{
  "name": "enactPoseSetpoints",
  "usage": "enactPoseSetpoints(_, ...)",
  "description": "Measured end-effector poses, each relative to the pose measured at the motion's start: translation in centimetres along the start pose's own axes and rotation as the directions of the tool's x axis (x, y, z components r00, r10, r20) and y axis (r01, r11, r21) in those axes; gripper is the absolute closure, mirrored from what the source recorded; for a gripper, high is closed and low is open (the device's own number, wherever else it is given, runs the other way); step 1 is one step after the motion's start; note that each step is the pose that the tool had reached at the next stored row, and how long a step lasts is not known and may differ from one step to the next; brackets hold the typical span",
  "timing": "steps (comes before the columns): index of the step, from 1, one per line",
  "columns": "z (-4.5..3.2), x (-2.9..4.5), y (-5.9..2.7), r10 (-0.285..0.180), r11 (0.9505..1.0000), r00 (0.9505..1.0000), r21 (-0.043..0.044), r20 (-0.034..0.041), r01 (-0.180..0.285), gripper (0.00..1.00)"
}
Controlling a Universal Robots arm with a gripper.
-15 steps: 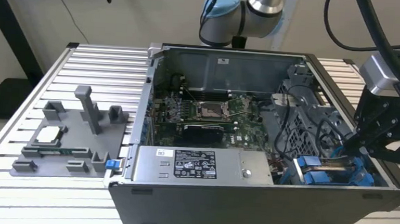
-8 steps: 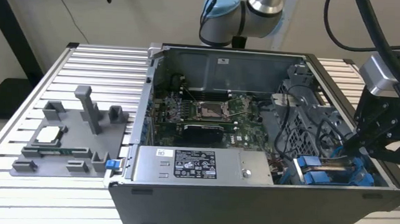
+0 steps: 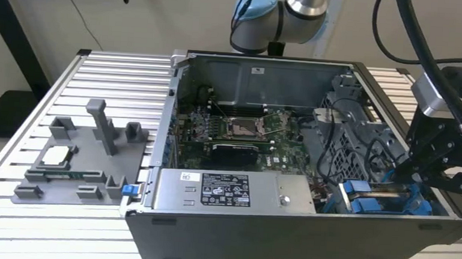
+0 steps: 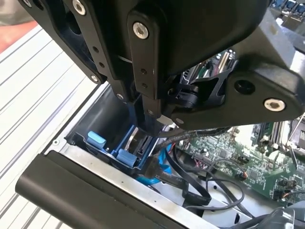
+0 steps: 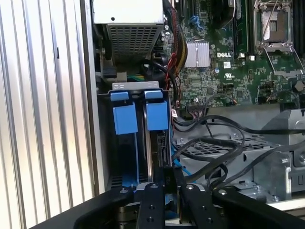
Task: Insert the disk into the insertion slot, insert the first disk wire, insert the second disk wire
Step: 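Insert the first disk wire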
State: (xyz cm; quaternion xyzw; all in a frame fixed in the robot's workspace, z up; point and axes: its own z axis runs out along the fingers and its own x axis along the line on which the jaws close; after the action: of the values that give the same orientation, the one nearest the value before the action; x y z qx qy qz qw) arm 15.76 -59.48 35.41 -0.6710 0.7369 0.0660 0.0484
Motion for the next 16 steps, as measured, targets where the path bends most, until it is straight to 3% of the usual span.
enactPoseSetpoints(8,0.50,0.01,-0.13,-0.010,1.0000,1.0000,-0.0001,-0.0009,0.010,1.00)
enactPoseSetpoints(11,0.76,-0.09,-0.18,-0.014,0.9999,0.9999,-0.0004,-0.0074,0.014,1.00)
enactPoseSetpoints(15,0.92,-0.59,-0.16,-0.017,0.9998,0.9998,-0.0006,-0.0092,0.017,1.00)
enactPoseSetpoints(16,0.96,-0.70,-0.17,-0.018,0.9998,0.9997,-0.0005,-0.0134,0.018,1.00)
